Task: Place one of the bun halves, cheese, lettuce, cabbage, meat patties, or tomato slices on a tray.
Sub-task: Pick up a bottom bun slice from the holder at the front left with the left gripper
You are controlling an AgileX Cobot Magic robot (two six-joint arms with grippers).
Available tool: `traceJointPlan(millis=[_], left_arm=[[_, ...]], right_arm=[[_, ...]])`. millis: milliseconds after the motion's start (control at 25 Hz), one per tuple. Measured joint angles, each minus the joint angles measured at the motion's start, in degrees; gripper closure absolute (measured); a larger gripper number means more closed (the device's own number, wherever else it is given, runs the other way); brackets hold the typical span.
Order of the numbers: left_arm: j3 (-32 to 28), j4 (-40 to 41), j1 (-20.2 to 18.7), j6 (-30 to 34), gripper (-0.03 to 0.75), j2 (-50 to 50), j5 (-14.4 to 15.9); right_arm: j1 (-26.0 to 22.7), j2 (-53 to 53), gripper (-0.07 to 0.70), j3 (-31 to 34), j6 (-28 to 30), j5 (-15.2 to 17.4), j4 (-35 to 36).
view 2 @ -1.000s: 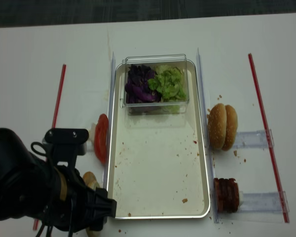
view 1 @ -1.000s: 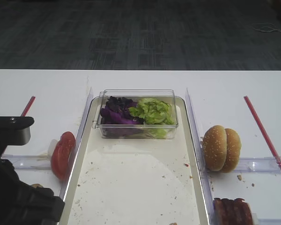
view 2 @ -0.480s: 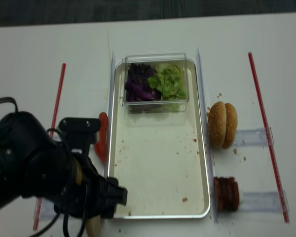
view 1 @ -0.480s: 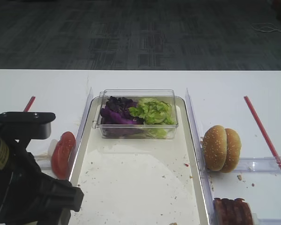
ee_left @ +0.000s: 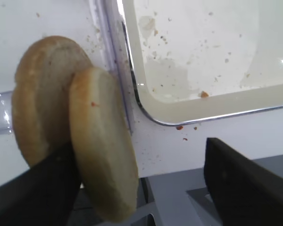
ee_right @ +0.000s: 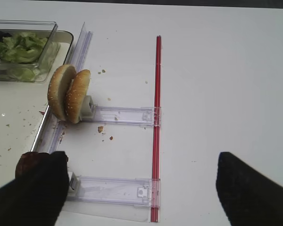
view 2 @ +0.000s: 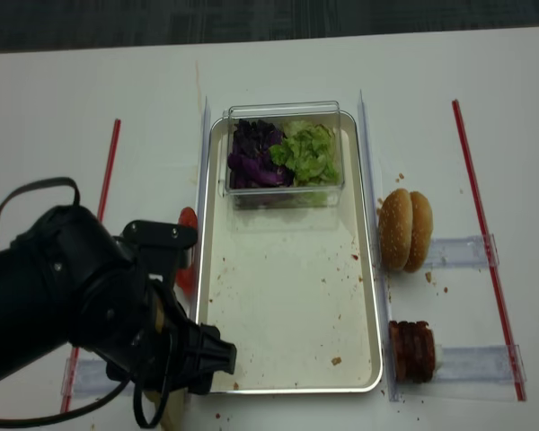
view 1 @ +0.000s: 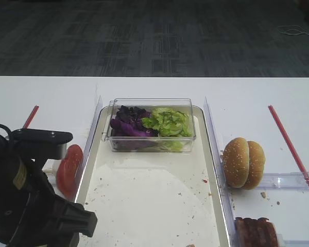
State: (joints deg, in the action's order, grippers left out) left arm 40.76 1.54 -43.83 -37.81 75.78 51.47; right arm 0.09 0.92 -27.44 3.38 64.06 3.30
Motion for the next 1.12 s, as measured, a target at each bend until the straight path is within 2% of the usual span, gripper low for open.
traceJointPlan(millis=[160, 640, 1120], left_arm=[[0.0, 2.0, 0.0, -0.32, 0.215, 0.02, -0.09], [0.0, 4.1, 0.0, -1.2, 0.369, 0.02, 1.8], [0.0, 3.36, 0.0, -1.2, 0.381, 0.02, 3.28]], right_arm=[[0.0, 0.0, -0.029, 0.0, 0.0, 0.0, 0.0], [0.0, 0.0, -0.029, 0.0, -0.11, 0.0, 0.0], [0.0, 0.0, -0.029, 0.0, -0.11, 0.0, 0.0]])
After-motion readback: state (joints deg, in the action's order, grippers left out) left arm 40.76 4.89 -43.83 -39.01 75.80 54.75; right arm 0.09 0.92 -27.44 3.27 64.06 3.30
